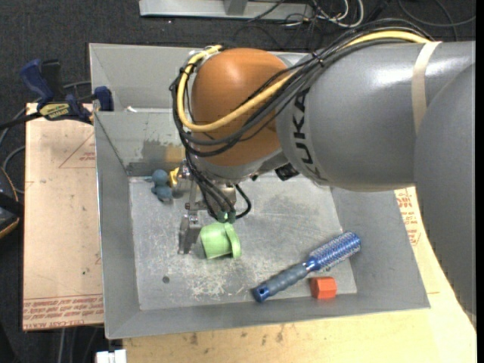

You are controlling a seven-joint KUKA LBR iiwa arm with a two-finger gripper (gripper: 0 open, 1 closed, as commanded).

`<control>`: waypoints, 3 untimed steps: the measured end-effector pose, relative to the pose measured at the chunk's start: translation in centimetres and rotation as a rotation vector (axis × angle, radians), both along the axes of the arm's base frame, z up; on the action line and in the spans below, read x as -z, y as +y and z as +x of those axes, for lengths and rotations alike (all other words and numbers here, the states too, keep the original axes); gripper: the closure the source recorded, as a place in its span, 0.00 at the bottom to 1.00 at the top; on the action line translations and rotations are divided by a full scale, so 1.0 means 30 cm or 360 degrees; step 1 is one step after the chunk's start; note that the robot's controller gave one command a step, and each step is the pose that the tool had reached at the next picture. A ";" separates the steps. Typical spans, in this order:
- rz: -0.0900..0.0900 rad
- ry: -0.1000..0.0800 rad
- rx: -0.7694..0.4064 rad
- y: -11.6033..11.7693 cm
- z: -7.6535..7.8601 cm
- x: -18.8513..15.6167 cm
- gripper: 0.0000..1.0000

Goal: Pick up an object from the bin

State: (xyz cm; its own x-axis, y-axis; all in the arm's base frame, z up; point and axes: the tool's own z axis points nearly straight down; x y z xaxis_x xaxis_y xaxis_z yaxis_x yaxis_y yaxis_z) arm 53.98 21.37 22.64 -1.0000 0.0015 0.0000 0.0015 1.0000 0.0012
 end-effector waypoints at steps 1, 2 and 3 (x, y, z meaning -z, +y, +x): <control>-0.0007 0.0013 -0.0152 -0.191 -0.053 0.286 0.00; -0.0001 -0.0002 -0.0470 -0.351 -0.037 0.482 0.00; 0.0001 -0.0005 -0.0471 -0.348 -0.035 0.478 1.00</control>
Offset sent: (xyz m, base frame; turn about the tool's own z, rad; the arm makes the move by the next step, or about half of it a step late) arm -0.0144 -0.0540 -0.0809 -0.0998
